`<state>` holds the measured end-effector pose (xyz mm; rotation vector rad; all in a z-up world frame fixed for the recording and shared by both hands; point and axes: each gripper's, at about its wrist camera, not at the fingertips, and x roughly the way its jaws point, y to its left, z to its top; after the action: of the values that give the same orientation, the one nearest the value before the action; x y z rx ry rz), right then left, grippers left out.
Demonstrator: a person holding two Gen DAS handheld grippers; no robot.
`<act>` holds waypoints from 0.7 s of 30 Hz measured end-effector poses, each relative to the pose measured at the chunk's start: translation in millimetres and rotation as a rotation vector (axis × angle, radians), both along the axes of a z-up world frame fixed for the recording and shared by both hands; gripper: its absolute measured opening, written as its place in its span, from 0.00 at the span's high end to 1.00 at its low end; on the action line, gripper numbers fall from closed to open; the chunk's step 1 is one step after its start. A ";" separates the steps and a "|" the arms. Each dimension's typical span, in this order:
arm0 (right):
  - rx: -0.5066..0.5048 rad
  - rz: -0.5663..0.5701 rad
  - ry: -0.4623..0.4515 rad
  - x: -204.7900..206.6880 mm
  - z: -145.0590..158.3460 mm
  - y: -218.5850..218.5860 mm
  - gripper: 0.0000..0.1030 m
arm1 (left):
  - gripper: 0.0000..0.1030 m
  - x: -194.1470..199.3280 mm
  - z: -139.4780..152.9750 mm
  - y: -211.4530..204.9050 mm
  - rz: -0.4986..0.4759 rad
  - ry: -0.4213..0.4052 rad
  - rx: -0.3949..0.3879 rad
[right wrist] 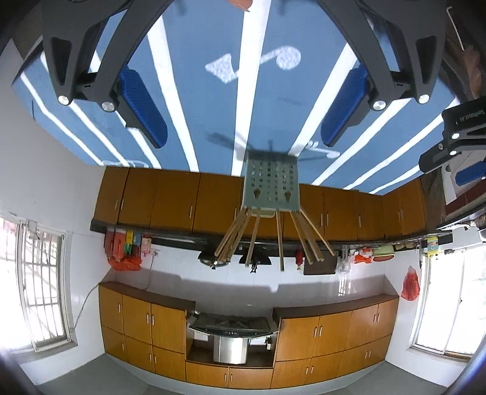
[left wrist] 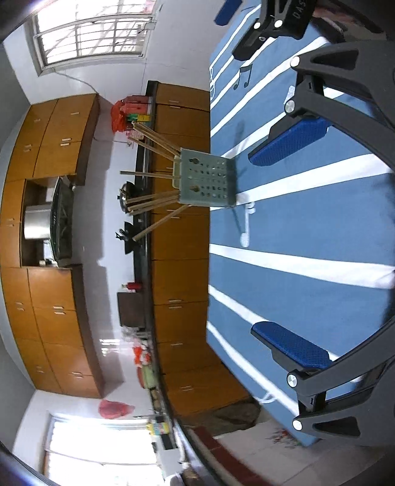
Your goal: Organize utensils
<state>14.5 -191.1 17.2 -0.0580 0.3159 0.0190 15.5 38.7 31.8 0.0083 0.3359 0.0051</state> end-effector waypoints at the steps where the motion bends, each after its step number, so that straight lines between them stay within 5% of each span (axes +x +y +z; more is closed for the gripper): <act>1: 0.003 0.000 0.004 -1.6 -0.8 0.2 0.04 | 0.02 -2.7 -2.6 0.5 0.004 0.002 -0.005; 21: 0.025 0.000 0.037 -25.9 -25.0 1.3 0.04 | 0.02 -29.1 -32.6 -10.3 0.009 0.039 0.014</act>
<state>-11.4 -189.7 -7.8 -0.0326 0.3522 0.0240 -13.6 28.4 -0.8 0.0205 0.3749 0.0166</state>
